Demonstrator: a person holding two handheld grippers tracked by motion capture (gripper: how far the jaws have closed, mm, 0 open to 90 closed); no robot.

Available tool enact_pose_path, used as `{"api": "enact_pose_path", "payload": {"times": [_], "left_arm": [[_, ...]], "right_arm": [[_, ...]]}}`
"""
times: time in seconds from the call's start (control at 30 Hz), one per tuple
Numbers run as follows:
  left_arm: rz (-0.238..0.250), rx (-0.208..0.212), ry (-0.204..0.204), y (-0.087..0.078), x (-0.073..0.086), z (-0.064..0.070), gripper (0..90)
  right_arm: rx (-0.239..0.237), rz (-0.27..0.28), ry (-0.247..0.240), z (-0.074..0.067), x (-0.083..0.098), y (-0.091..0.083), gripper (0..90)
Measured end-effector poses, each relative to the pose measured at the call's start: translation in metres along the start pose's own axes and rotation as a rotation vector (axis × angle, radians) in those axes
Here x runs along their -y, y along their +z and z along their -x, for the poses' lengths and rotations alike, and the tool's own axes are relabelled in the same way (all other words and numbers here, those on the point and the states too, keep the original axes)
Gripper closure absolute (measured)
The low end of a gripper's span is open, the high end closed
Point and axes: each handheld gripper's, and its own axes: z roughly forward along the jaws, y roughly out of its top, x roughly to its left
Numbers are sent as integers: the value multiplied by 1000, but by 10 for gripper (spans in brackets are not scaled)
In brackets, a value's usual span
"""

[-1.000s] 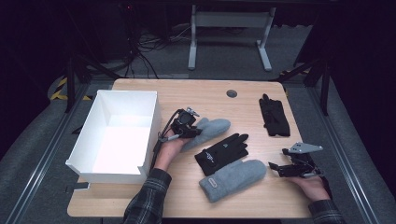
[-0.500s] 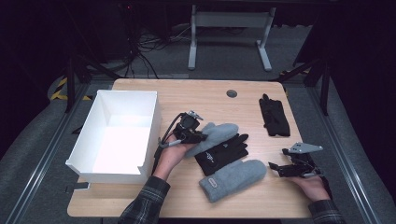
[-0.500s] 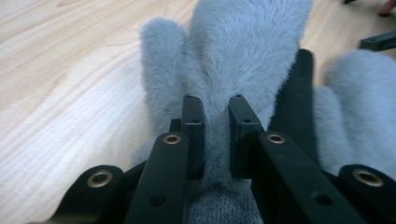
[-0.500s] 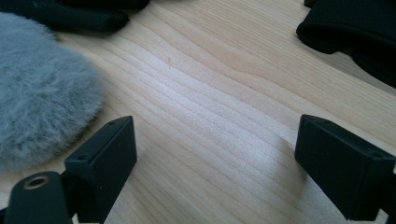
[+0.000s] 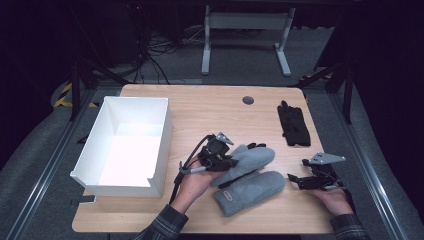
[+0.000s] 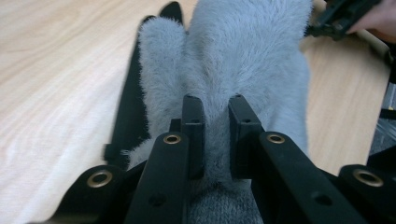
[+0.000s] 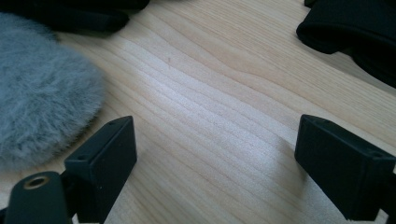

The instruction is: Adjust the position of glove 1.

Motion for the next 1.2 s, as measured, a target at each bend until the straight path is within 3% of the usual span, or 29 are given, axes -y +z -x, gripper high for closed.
{"api": "enact_pose_path", "payload": {"times": [0.33,0.53,0.67,0.77,0.83,0.9,1.0,1.07,1.2], "left_arm": [[-23,23,11,18,8,35,800],[-56,9,19,33,14,45,786],[-63,12,32,36,16,47,703],[-50,27,51,32,14,47,501],[-46,34,59,31,13,46,456],[-31,43,71,26,12,45,404],[5,48,82,13,13,41,399],[21,39,93,2,15,34,461],[33,-3,77,-16,26,16,654]], "right_arm": [[0,0,0,0,0,0,131],[0,0,0,0,0,0,131],[0,0,0,0,0,0,131],[1,0,1,0,0,0,132],[3,1,2,0,0,0,134],[4,-7,7,-1,-1,-2,176],[-20,-27,20,0,-4,-7,269],[-44,-17,24,-2,-7,-13,368],[-84,-3,-3,-19,-8,-31,606]]}}
